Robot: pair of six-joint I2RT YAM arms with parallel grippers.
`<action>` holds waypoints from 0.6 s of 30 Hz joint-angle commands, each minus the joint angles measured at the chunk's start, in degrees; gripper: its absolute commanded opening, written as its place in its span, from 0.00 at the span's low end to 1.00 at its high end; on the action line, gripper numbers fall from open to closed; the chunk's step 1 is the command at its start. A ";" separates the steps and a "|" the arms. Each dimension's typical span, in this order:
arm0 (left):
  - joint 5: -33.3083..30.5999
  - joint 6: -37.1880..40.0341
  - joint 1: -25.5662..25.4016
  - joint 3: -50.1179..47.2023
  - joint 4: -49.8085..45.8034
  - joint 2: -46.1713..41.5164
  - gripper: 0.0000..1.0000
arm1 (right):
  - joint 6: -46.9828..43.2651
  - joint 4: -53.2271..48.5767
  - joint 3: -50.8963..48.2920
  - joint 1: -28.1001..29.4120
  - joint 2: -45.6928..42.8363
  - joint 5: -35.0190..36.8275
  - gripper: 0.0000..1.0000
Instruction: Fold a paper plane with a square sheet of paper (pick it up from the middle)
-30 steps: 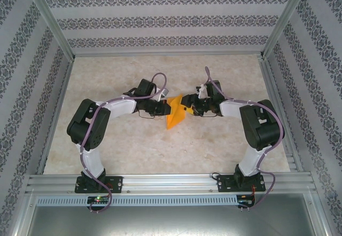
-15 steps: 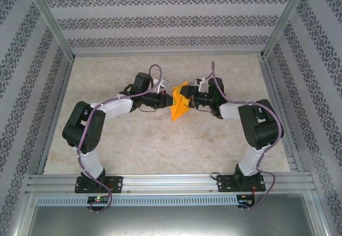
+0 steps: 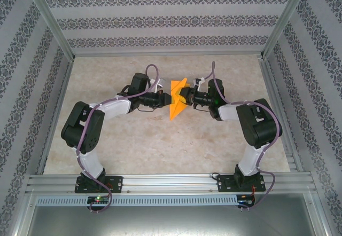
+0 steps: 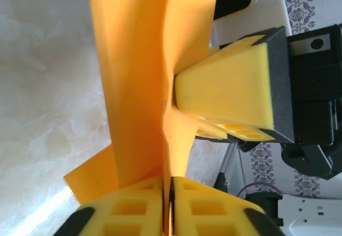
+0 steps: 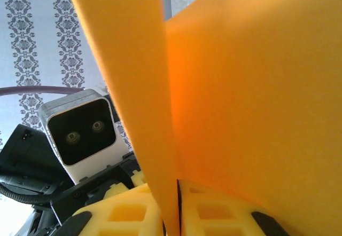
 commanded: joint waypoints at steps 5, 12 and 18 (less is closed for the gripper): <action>-0.74 0.21 0.91 -1.85 -0.14 -6.45 0.43 | -1.79 -1.56 1.15 0.52 -2.38 -1.23 0.06; -10.33 -2.34 1.18 -5.44 -7.86 -14.32 0.64 | -3.25 -4.75 2.63 1.04 -4.10 -0.83 0.02; -11.42 -11.12 0.76 -11.90 -1.95 -15.89 0.66 | -2.32 -4.41 3.54 1.49 -5.04 -0.70 0.00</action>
